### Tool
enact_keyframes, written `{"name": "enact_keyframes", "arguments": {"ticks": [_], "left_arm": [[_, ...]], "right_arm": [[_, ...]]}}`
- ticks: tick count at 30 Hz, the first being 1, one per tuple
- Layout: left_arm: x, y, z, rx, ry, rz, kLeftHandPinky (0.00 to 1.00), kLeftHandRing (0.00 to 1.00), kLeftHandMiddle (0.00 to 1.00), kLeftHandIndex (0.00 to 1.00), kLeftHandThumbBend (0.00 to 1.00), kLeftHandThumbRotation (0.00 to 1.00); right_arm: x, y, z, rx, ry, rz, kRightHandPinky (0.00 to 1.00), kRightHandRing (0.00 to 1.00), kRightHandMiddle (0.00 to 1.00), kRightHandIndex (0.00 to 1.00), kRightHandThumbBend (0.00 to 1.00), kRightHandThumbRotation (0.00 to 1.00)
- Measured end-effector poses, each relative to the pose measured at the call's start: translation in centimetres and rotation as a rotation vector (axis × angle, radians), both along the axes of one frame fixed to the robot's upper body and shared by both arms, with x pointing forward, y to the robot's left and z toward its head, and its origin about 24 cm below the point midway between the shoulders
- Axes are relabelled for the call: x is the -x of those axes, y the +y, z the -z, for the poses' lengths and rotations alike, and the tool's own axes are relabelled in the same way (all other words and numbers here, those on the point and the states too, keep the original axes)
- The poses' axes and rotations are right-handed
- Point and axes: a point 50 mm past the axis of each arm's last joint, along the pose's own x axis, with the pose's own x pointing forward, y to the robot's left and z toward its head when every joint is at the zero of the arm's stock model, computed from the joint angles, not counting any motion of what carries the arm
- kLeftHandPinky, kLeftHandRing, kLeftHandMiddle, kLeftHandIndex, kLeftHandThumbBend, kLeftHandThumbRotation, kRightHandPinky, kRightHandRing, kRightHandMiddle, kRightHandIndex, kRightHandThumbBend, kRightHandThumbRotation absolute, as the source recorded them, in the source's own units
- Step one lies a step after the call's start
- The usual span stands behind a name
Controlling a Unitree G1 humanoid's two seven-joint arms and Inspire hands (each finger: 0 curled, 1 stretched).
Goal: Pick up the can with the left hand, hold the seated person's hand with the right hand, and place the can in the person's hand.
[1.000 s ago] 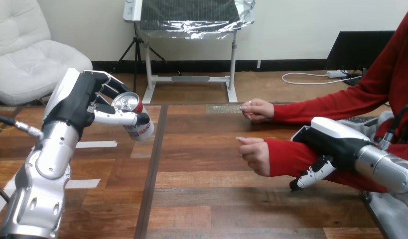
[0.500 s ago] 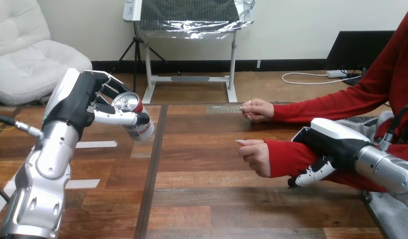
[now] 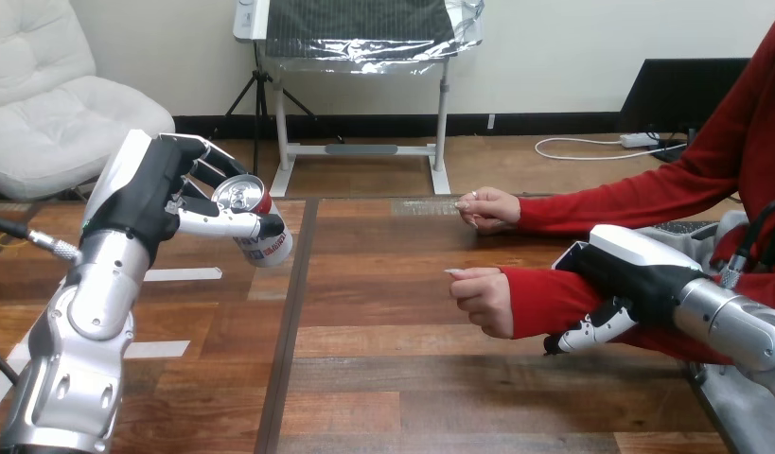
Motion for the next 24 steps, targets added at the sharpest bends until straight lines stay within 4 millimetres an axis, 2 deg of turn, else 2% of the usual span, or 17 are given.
{"name": "enact_keyframes", "arguments": {"ticks": [7, 11, 24], "left_arm": [[0.00, -0.04, 0.02, 0.002, 0.000, 0.001, 0.31, 0.36, 0.41, 0.44, 0.73, 0.00], [-0.01, -0.11, 0.05, 0.005, 0.001, 0.002, 0.31, 0.36, 0.41, 0.44, 0.73, 0.00], [-0.04, -0.55, 0.25, 0.012, 0.006, 0.014, 0.31, 0.36, 0.41, 0.43, 0.72, 0.00]], "right_arm": [[-0.02, 0.00, -0.05, -0.005, -0.003, 0.002, 0.25, 0.28, 0.33, 0.34, 0.62, 0.13], [-0.04, 0.00, -0.12, -0.016, -0.005, 0.005, 0.26, 0.29, 0.34, 0.35, 0.62, 0.18], [-0.26, 0.40, -0.62, -0.033, -0.024, -0.009, 0.27, 0.30, 0.34, 0.35, 0.61, 0.24]]}}
